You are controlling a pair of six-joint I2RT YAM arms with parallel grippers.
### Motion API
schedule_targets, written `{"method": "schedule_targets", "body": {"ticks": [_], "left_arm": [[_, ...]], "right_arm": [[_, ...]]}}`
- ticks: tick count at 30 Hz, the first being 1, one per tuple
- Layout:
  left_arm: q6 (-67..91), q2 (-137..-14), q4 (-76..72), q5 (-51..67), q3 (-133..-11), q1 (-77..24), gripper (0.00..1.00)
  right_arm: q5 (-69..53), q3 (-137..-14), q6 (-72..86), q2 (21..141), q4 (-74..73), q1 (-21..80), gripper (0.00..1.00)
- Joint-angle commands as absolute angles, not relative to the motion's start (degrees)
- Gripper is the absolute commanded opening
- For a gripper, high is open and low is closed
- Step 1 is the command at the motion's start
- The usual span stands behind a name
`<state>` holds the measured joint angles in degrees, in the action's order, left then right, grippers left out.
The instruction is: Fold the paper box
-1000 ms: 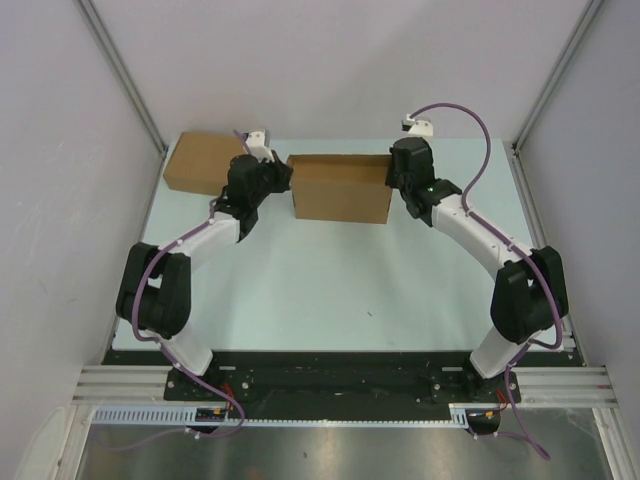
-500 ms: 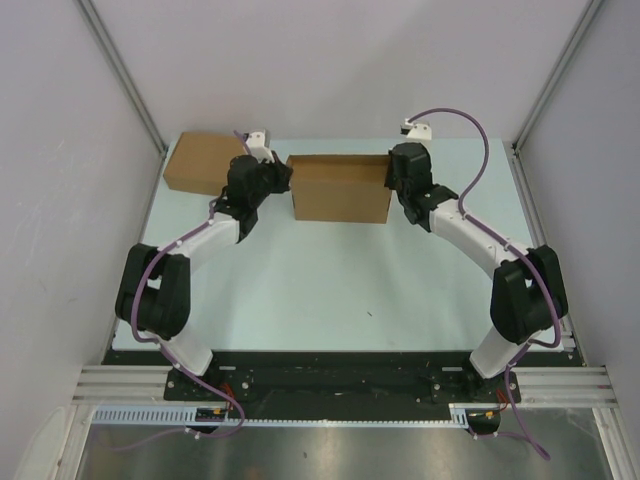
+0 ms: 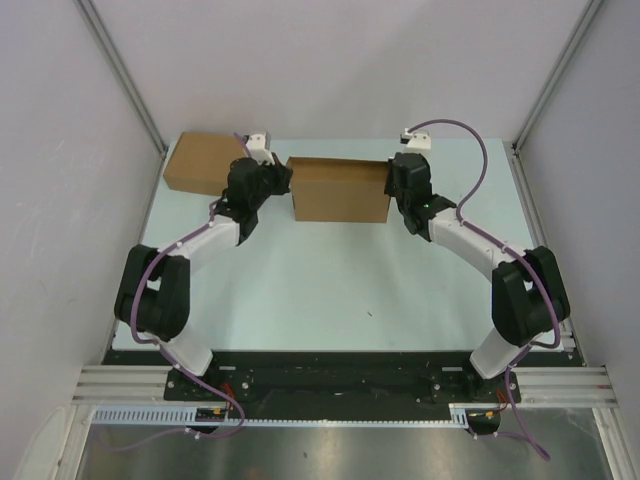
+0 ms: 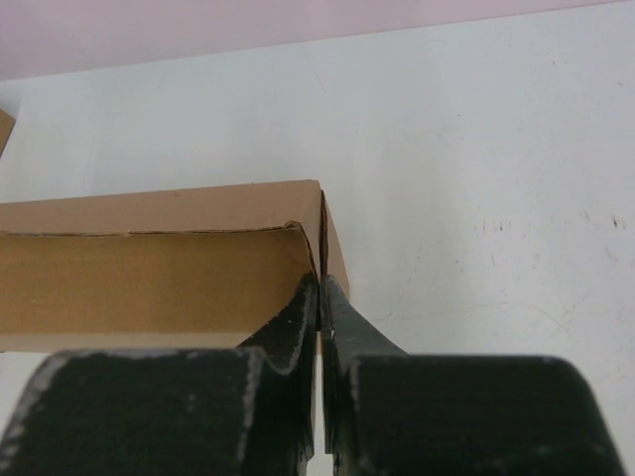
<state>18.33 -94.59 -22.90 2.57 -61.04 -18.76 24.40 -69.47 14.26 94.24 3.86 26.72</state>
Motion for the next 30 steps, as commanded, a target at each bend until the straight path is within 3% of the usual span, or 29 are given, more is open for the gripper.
{"method": "schedule_targets", "body": {"ticks": [1, 19, 23, 30], "left_arm": [[17.23, -91.76, -22.59, 0.97, -59.24, -19.16, 0.05], [17.93, -91.67, -22.59, 0.18, -56.08, -20.74, 0.05], [17.75, -89.57, -22.50, -2.37, -55.20, -20.92, 0.31], [16.79, -84.64, -22.15, -3.96, -55.46, -20.92, 0.39]], "right_arm": [[25.31, -66.01, 14.15, 94.57, 1.58, 26.46, 0.00], [25.49, -63.98, 14.94, 94.75, 2.64, 26.63, 0.00], [25.58, -63.98, 14.94, 94.66, 2.81, 26.63, 0.00], [25.58, -63.98, 14.86, 94.66, 3.25, 26.72, 0.00]]}}
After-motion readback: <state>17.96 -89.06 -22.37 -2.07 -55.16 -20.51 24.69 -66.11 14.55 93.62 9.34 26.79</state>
